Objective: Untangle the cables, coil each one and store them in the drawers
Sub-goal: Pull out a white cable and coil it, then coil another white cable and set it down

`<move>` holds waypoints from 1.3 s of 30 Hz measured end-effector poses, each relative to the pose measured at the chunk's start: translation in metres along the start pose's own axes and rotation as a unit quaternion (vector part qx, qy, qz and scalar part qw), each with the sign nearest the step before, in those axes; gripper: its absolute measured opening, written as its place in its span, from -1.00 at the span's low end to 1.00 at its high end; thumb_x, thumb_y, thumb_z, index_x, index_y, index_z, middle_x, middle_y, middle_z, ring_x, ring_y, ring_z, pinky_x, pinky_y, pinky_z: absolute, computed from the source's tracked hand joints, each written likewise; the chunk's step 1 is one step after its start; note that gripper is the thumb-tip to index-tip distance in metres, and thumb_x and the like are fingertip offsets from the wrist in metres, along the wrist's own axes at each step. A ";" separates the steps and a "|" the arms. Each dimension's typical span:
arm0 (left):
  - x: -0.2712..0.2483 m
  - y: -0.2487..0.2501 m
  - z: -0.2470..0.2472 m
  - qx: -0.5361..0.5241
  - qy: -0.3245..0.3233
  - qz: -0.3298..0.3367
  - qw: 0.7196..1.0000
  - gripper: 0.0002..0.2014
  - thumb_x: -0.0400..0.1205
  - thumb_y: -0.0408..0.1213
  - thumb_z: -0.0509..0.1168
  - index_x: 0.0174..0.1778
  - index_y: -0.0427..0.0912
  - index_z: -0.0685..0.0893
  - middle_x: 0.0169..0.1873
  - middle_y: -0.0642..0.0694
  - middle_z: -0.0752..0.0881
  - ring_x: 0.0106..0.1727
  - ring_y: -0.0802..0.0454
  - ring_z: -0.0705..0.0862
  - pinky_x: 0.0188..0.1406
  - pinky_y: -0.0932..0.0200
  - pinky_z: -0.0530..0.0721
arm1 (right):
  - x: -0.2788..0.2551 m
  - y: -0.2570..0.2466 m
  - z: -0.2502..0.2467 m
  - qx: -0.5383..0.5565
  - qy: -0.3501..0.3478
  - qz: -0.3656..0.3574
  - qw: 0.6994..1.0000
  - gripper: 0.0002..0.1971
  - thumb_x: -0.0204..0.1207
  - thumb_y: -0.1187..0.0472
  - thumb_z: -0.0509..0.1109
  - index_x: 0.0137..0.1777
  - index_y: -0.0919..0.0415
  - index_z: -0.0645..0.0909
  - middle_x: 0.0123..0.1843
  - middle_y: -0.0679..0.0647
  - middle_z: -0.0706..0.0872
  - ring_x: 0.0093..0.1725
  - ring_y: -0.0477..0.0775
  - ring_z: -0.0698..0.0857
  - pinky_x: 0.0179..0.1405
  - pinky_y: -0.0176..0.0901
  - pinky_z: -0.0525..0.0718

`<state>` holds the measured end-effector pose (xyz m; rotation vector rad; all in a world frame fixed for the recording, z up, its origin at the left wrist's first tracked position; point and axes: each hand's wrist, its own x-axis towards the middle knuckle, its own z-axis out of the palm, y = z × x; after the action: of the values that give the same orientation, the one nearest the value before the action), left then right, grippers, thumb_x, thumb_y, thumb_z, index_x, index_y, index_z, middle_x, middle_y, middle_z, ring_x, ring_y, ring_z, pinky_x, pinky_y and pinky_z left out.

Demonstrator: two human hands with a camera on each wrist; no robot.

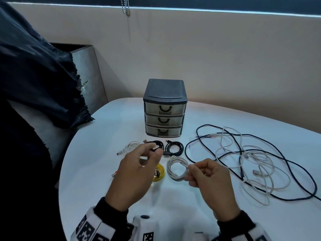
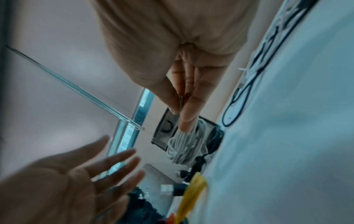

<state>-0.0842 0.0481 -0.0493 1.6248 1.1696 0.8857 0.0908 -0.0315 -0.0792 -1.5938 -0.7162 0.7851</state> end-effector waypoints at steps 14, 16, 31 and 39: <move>0.001 0.003 0.003 -0.009 -0.033 0.005 0.999 -0.89 0.59 0.00 0.40 0.00 0.18 0.77 -0.14 0.10 0.79 -0.08 0.16 0.78 -0.21 0.28 0.66 | -0.005 0.005 -0.014 -0.150 -0.089 0.011 0.985 -0.90 0.50 0.02 0.53 -0.08 0.00 0.73 -0.19 -0.04 0.83 -0.30 -0.07 0.83 -0.20 -0.10 0.76; 0.000 0.007 0.011 -0.009 -0.050 0.008 0.999 -0.91 0.59 -0.01 0.41 -0.03 0.19 0.77 -0.14 0.08 0.80 -0.10 0.11 0.79 -0.17 0.18 0.70 | -0.010 0.002 -0.017 -0.153 -0.092 0.002 0.984 -0.89 0.50 -0.01 0.52 -0.09 -0.03 0.72 -0.20 -0.05 0.83 -0.29 -0.09 0.82 -0.23 -0.13 0.75; 0.006 0.078 0.206 0.092 -0.247 0.010 0.965 -0.66 0.63 0.03 0.36 -0.28 -0.17 0.70 -0.43 -0.02 0.67 -0.45 0.08 0.61 -0.37 0.29 0.59 | -0.018 -0.013 -0.148 0.092 0.293 -0.054 0.950 -0.76 0.58 0.21 0.47 -0.31 0.28 0.68 -0.51 0.04 0.72 -0.48 0.04 0.61 -0.43 -0.13 0.57; 0.043 0.098 0.263 0.217 -0.311 -0.019 0.925 -0.77 0.63 -0.17 0.36 0.00 -0.29 0.71 -0.13 -0.14 0.73 -0.21 0.01 0.67 -0.29 0.28 0.67 | -0.007 -0.007 -0.165 0.147 0.296 -0.020 0.943 -0.74 0.59 0.22 0.46 -0.30 0.34 0.62 -0.52 0.06 0.65 -0.54 0.02 0.47 -0.47 -0.14 0.48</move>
<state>0.1967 0.0073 -0.0388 2.0232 0.9639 0.0400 0.2202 -0.1314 -0.0531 -1.4269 -0.1799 0.3249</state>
